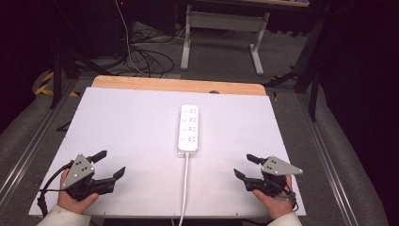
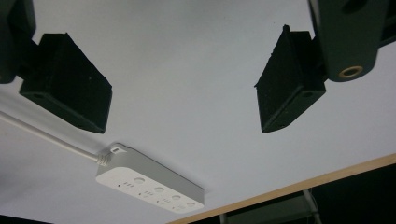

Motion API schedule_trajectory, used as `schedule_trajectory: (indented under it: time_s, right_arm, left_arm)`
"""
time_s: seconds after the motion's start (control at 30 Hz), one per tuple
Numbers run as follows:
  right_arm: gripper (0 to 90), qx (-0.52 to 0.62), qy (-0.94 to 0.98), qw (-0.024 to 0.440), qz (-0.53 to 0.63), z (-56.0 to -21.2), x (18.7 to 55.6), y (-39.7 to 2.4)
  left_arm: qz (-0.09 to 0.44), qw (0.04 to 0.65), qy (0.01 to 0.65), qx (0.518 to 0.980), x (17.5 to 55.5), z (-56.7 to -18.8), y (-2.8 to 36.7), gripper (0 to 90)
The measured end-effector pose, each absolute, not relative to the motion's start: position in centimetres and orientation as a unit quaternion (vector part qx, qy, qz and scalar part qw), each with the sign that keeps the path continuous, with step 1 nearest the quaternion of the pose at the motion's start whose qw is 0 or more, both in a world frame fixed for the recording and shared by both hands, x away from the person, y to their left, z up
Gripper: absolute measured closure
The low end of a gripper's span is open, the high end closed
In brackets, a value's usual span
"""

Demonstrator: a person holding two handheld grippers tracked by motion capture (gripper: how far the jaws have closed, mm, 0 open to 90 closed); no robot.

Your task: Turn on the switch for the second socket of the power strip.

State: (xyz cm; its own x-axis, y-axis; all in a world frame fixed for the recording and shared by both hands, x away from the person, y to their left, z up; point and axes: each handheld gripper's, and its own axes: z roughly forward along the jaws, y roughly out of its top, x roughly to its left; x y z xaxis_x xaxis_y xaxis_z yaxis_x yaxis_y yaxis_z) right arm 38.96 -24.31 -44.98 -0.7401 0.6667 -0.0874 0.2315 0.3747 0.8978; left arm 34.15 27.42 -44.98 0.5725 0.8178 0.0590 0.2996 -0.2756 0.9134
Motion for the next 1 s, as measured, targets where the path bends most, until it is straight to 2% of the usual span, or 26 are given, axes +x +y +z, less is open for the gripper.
schedule_trajectory:
  time_s: [0.37, 1.0]
  right_arm:
    - [32.9, 0.281, 0.798, 0.223, 0.485, -44.81, 38.96, -24.4]
    - [36.9, 0.275, 0.803, 0.209, 0.485, -44.25, 39.09, -24.17]
  left_arm:
    - [0.264, 0.475, 0.37, 0.754, 34.15, -44.98, 27.09, 18.3]
    - [0.276, 0.47, 0.375, 0.75, 33.96, -44.78, 27.37, 17.9]
